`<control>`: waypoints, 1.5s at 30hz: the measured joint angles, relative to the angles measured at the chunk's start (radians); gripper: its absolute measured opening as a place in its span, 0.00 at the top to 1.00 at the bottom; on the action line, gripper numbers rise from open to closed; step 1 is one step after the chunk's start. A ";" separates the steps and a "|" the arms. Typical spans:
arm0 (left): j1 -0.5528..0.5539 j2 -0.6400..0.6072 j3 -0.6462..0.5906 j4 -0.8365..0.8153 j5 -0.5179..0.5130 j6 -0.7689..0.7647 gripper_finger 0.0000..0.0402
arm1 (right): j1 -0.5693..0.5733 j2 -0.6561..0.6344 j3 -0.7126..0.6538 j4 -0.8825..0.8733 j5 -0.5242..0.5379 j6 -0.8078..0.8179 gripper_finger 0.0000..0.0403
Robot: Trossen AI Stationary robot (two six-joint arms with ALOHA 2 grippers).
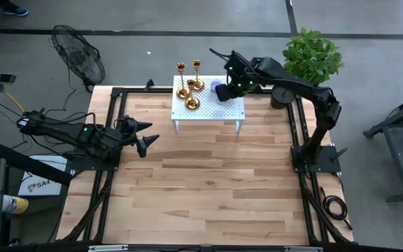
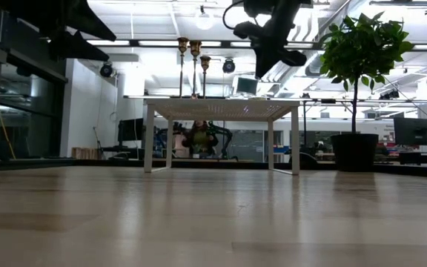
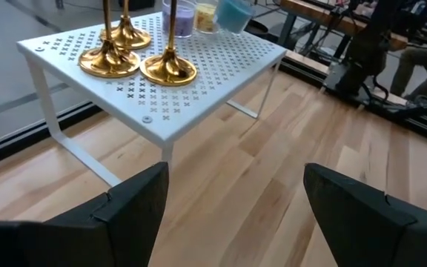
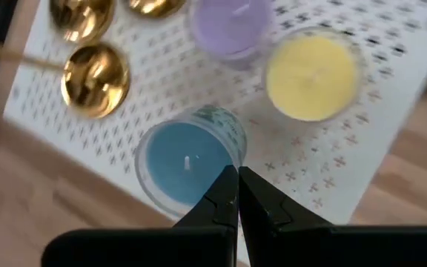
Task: Pick & Place candle stick holders
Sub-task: Put the blue scented candle on the shelf
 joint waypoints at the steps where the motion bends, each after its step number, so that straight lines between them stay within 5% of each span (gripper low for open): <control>1: 0.000 0.000 0.000 0.000 -0.003 0.000 0.24 | 0.008 0.000 0.000 0.000 0.024 0.039 1.00; 30: 0.000 0.000 0.002 -0.001 -0.019 -0.051 0.24 | 0.211 0.017 0.000 0.004 0.443 0.765 1.00; 45: 0.000 0.000 0.002 -0.009 -0.018 -0.106 0.24 | 0.216 0.052 0.000 -0.010 0.427 0.759 1.00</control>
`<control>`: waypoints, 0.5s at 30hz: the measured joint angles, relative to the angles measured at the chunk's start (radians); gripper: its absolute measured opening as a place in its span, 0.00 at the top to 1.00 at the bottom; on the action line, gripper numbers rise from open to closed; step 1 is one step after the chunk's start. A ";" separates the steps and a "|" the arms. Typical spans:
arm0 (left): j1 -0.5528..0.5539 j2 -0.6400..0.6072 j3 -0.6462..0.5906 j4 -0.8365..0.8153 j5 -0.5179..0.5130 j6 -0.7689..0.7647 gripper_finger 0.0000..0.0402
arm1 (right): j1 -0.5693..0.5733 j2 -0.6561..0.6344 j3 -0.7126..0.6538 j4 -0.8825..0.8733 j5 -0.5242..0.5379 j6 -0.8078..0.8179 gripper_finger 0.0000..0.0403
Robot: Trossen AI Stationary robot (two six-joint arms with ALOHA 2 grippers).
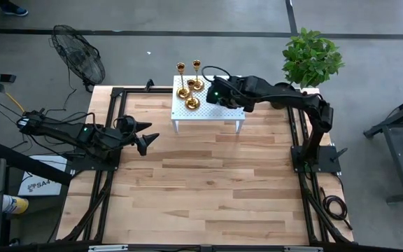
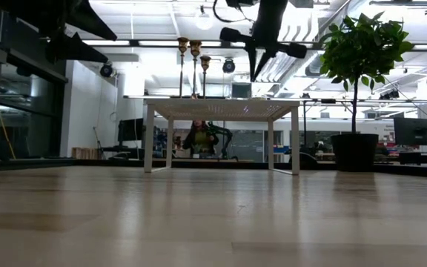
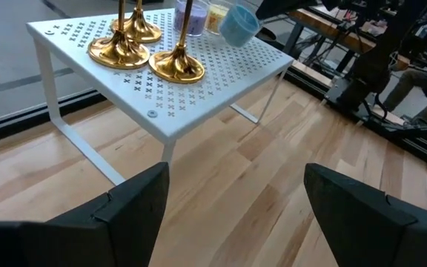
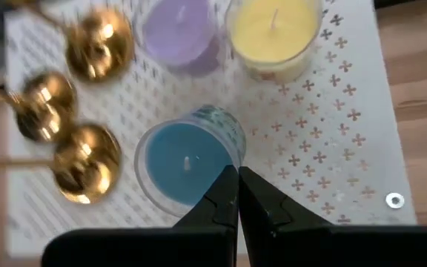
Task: Pick & Place candle stick holders
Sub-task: Put the blue scented candle on the shelf
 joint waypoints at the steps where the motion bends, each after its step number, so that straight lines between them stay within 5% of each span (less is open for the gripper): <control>1: 0.000 0.000 0.000 0.000 0.000 0.000 0.24 | -0.006 0.000 0.000 -0.010 -0.016 -0.038 1.00; 15: 0.000 0.001 0.000 -0.025 0.013 0.000 0.24 | -0.127 0.000 0.000 -0.052 -0.272 -0.708 1.00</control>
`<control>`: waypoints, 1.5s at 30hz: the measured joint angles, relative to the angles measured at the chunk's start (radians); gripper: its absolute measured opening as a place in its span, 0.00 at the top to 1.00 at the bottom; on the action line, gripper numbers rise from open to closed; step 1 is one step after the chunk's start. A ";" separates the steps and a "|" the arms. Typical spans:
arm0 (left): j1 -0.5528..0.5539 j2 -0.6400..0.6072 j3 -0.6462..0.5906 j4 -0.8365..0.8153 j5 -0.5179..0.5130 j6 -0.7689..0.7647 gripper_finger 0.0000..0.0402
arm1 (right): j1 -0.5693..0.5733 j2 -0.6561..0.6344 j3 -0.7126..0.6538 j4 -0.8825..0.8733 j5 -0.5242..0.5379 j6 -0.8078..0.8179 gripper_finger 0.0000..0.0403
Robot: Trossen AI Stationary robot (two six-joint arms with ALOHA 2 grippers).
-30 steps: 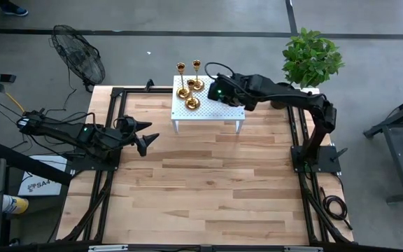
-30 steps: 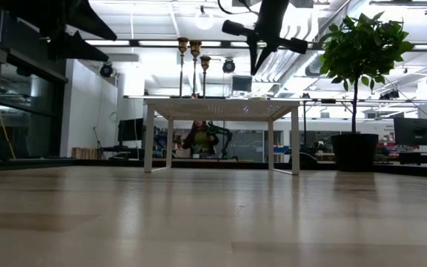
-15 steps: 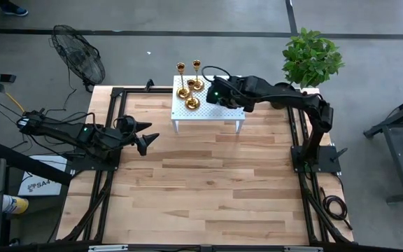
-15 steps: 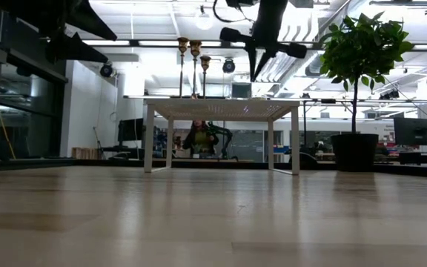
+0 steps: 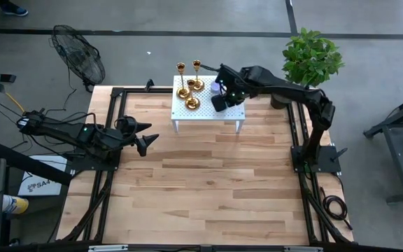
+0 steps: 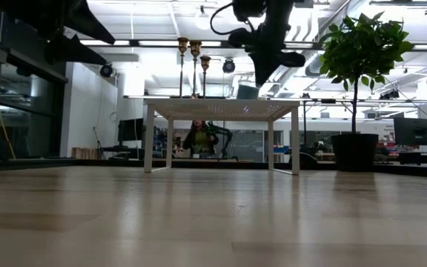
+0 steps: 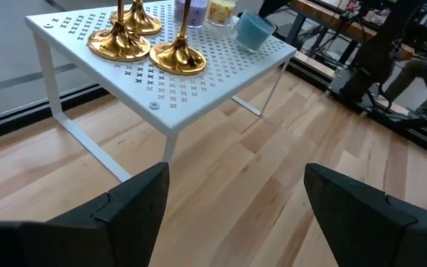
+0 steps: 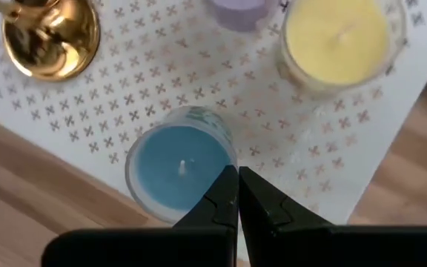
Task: Pick & Place candle stick holders
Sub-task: Put the blue scented candle on the shelf
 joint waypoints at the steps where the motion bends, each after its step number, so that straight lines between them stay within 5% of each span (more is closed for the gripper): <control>1: 0.000 0.000 0.000 -0.004 0.000 0.000 0.24 | -0.007 0.000 0.000 0.002 -0.007 -0.038 1.00; 17: 0.000 0.000 0.000 -0.017 0.000 0.000 0.24 | -0.079 0.000 0.002 0.011 -0.049 -0.560 1.00; 28: 0.000 0.000 0.000 -0.028 0.000 0.000 0.24 | -0.069 0.000 0.002 0.077 0.045 -0.888 1.00; 45: 0.000 0.000 0.000 -0.030 0.007 0.000 0.24 | -0.003 0.000 0.002 0.091 0.072 -1.063 1.00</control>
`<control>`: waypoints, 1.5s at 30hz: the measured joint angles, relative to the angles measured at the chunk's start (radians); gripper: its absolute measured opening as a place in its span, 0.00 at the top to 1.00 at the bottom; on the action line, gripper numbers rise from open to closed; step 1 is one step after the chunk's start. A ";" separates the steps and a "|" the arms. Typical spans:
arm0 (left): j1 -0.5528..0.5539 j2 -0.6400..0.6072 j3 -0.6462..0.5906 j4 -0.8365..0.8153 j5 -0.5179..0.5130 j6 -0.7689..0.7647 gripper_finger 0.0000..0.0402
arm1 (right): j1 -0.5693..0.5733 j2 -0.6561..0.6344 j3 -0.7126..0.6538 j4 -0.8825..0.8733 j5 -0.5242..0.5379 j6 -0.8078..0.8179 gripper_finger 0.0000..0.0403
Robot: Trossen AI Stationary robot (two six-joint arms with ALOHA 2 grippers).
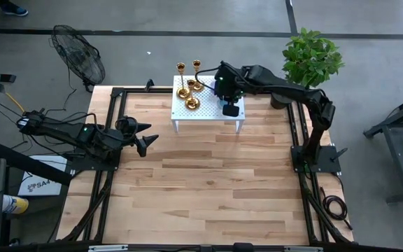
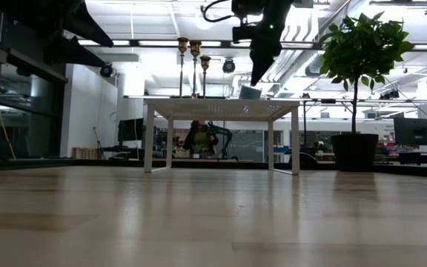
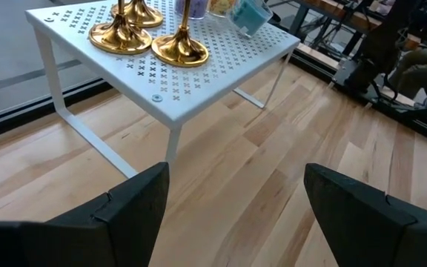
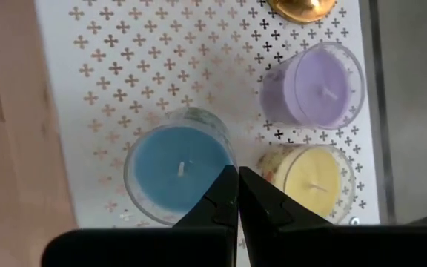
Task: Pick & Place candle stick holders
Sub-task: Put the blue scented candle on the shelf, then return to Home Position
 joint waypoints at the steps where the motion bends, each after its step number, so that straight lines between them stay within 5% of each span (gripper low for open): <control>1: 0.000 0.000 0.000 0.000 0.000 0.000 0.24 | 0.003 0.000 0.000 0.000 0.010 0.000 1.00; 25: 0.000 0.000 0.000 0.000 0.022 0.000 0.24 | 0.036 -0.025 0.000 -0.014 0.162 -0.009 0.73; 31: 0.000 0.000 0.000 0.000 0.021 0.000 0.24 | 0.053 -0.095 0.000 -0.024 0.140 0.153 0.72; 39: 0.000 -0.008 0.000 0.000 0.018 0.005 0.24 | 0.061 -0.222 0.000 -0.042 -0.072 0.406 0.72; 45: 0.000 -0.014 0.000 0.001 0.025 0.001 0.24 | 0.153 -0.331 -0.079 -0.021 0.042 0.531 0.72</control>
